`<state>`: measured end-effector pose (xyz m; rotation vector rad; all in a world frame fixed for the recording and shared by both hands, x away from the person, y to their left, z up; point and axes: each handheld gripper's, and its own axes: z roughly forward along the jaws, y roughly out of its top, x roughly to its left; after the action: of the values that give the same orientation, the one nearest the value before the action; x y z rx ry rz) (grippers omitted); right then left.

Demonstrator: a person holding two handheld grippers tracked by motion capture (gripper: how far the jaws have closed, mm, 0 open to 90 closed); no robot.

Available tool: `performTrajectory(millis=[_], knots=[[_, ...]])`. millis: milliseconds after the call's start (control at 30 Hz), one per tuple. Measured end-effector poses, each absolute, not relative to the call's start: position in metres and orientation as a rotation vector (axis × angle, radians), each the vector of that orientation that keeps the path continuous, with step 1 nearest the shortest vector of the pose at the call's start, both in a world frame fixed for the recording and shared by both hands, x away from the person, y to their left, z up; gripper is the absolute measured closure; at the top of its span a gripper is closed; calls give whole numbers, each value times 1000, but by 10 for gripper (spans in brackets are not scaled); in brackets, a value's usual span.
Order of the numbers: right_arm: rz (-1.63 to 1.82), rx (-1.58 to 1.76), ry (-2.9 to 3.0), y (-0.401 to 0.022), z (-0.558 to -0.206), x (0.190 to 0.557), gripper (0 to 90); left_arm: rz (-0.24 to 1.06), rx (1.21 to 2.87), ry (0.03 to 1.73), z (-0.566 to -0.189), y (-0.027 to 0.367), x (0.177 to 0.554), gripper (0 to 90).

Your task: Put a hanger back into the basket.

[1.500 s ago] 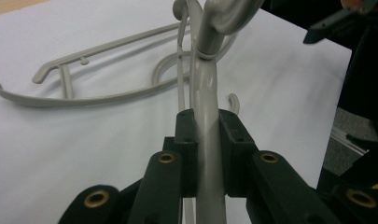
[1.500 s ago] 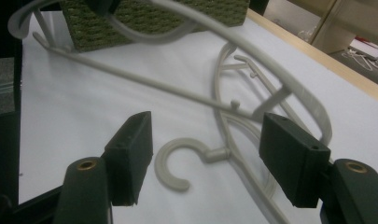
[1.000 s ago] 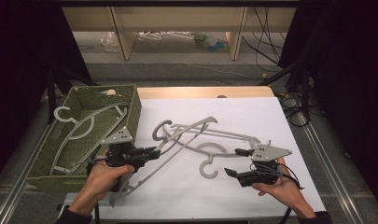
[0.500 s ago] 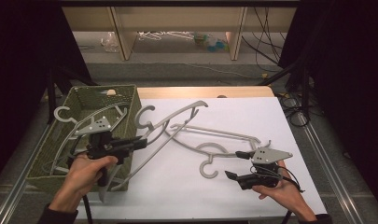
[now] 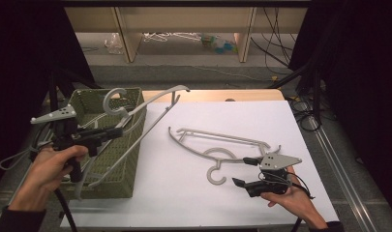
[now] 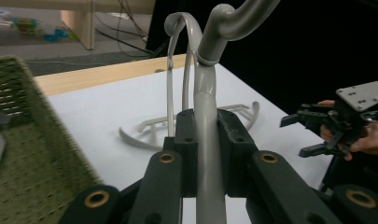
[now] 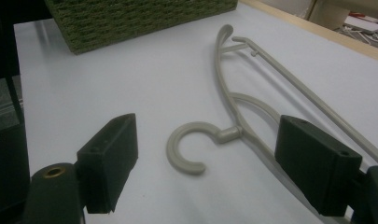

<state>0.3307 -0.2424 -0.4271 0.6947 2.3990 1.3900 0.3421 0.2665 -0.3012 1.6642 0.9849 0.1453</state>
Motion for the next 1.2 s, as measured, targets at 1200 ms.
performTrajectory(millis=[1200], knots=[[1390,691,2414,-240,-430,331,214,380,1745,1161,-320,383,400,789]])
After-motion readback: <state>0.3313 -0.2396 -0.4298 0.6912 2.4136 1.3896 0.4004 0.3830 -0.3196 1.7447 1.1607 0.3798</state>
